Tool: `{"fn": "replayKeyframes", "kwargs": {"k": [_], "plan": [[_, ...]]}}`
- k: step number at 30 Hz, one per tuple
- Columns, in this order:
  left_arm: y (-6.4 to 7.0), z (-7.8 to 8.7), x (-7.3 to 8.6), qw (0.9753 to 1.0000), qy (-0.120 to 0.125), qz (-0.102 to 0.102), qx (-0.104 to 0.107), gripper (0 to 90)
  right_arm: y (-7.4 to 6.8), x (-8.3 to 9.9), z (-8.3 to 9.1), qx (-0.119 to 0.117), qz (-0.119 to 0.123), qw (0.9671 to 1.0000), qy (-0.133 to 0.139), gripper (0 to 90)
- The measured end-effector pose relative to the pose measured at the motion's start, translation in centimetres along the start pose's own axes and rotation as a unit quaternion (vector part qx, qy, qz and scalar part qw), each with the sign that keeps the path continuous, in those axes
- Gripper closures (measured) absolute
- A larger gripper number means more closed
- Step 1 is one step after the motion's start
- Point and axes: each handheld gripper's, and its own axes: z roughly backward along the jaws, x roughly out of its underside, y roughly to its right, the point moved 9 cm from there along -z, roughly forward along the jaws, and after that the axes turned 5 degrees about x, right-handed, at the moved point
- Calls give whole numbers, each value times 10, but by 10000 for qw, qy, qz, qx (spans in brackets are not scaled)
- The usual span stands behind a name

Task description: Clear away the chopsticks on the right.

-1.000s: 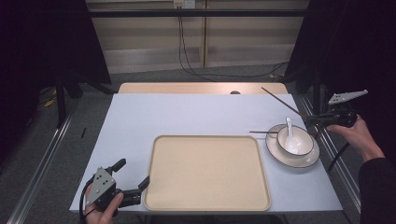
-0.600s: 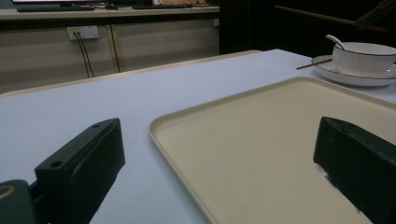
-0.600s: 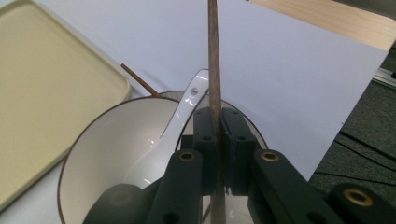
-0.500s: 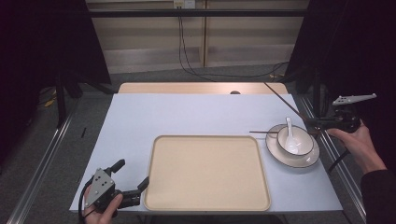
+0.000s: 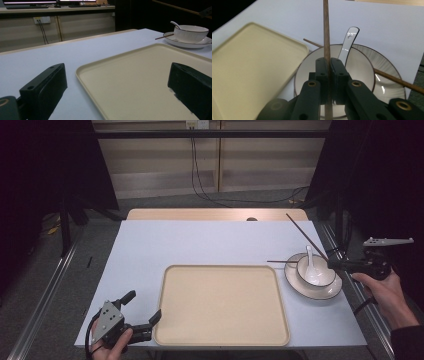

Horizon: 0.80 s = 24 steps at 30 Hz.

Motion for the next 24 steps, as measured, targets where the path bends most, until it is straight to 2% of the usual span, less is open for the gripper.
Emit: {"fn": "replayKeyframes", "kwargs": {"k": [2,3,5,6,7,8,9,10,12,13,15,16,17,18,19,20,21,24], "plan": [[0,0,0,10000,5,3,10,24,-8,3,3,24,-171,9998,80,859],[0,0,0,10000,-28,-53,2,23,-19,9,6,-34,-309,9995,34,859],[2,0,0,10000,-33,-76,22,23,-25,12,6,-47,-348,9994,10,859],[2,-1,0,9999,-30,-91,41,23,-31,16,6,-65,-382,9992,-44,859],[3,-1,-1,9999,-21,-97,57,23,-45,25,5,-192,-469,9987,-113,860],[3,-1,0,9999,-26,-103,54,23,-45,25,5,-192,-469,9987,-113,860],[2,0,0,10000,-12,-75,27,22,-57,35,2,-205,-506,9983,-184,859],[2,0,0,10000,-12,-75,27,20,-57,35,2,-205,-506,9983,-184,859],[1,-1,-1,10000,18,-6,29,19,-68,44,-2,-266,-518,9980,-236,859],[0,-1,0,10000,-32,-79,49,19,-73,47,-3,-212,-528,9982,-208,859],[-1,-2,0,10000,-11,-69,4,16,-84,53,-5,-312,-621,9974,-163,859],[-2,-2,1,10000,-33,-87,-28,16,-84,53,-5,-312,-621,9974,-163,859],[-4,-3,1,10000,-1,-24,-46,16,-92,58,-9,-370,-649,9969,-243,859],[-4,-3,1,10000,-1,-24,-46,16,-92,58,-9,-370,-649,9969,-243,859],[-4,-3,1,10000,13,-3,-74,16,-102,62,-12,-433,-672,9965,-256,859],[-5,-3,1,9999,-5,-39,-101,16,-102,62,-12,-433,-672,9965,-256,859],[-5,-3,1,9999,-15,-33,-123,16,-107,64,-14,-474,-628,9964,-328,859],[-5,-3,0,9999,48,-40,-107,16,-122,70,-23,-486,-720,9953,-427,859]]}}
